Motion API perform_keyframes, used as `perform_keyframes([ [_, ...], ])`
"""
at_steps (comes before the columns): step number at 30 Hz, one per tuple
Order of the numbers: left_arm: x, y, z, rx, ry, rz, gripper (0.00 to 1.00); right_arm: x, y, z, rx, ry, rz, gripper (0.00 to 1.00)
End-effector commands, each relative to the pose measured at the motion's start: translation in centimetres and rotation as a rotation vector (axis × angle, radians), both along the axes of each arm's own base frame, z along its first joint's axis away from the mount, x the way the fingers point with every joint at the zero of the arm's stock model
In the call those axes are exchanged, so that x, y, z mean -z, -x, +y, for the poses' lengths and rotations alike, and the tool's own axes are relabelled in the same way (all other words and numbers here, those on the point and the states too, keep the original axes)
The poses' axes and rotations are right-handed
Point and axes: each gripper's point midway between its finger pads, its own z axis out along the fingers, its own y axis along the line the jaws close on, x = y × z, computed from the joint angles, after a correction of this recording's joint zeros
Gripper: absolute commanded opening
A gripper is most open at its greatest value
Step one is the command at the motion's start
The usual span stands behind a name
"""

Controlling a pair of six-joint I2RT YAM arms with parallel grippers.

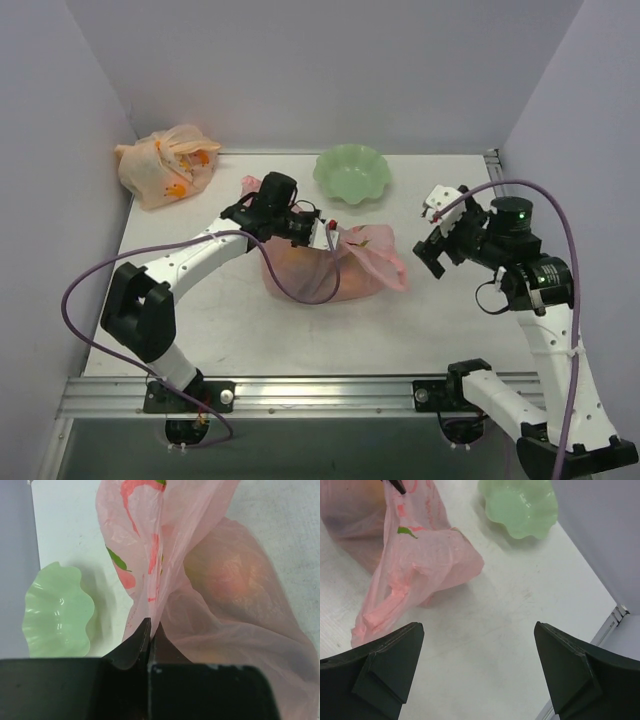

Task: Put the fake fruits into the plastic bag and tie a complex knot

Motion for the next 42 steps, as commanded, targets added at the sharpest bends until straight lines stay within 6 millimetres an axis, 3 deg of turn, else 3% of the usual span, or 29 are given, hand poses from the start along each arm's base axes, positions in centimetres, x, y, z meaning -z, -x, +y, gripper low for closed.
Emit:
perform_keyframes([
  [1, -3.1, 1.3, 0.2, 0.084, 0.075, -0.022, 0.00, -3.9, 2.0, 0.9, -0.126, -0.111, -0.081, 1.00],
  [3, -3.3, 1.1, 0.4, 0.092, 0.078, -0.020, 0.00, -3.3, 3.3, 1.2, -0.239, -0.046, -0.126, 1.00],
  [4, -3.7, 1.1, 0.3, 0.103, 0.086, -0.027, 0.00, -2.4, 4.5, 1.1, -0.276, -0.008, -0.123, 1.00],
  [7, -4.0, 0.9, 0.2, 0.115, 0.095, -0.034, 0.00, 1.1, 5.7, 0.4, -0.384, 0.141, -0.177, 1.00],
  [9, -3.8, 0.8, 0.0, 0.117, 0.095, -0.030, 0.00, 4.4, 5.8, -0.1, -0.448, 0.220, -0.193, 1.00],
  [12, -3.8, 0.9, -0.1, 0.123, 0.098, -0.022, 0.00, 5.8, 5.7, 0.7, -0.492, 0.164, -0.195, 1.00],
  [15, -3.8, 1.0, -0.1, 0.123, 0.099, -0.019, 0.00, 5.1, 4.8, 2.3, -0.538, 0.065, -0.231, 1.00],
  [17, -4.0, 1.1, -0.1, 0.127, 0.103, -0.022, 0.00, 4.1, 3.1, 3.1, -0.505, -0.016, -0.265, 1.00],
  [22, -3.9, 1.4, -0.2, 0.137, 0.099, -0.032, 0.00, 2.4, 0.9, 3.8, -0.472, -0.092, -0.278, 1.00],
  [27, -3.7, 1.6, -0.7, 0.156, 0.093, -0.047, 0.00, 0.6, 1.5, 5.1, -0.519, -0.140, -0.288, 1.00],
  [33, -3.7, 1.7, -1.4, 0.173, 0.092, -0.054, 0.00, -0.1, 1.7, 6.8, -0.577, -0.154, -0.281, 1.00],
  [40, -3.6, 2.7, -1.8, 0.209, 0.089, -0.076, 0.00, -0.9, -0.2, 7.8, -0.568, -0.170, -0.272, 1.00],
  [41, -3.6, 2.8, -1.8, 0.212, 0.088, -0.079, 0.00, -0.9, -0.5, 7.8, -0.565, -0.169, -0.269, 0.98],
  [42, -3.5, 2.9, -1.8, 0.214, 0.088, -0.077, 0.00, -1.0, -0.7, 7.9, -0.561, -0.166, -0.268, 0.89],
])
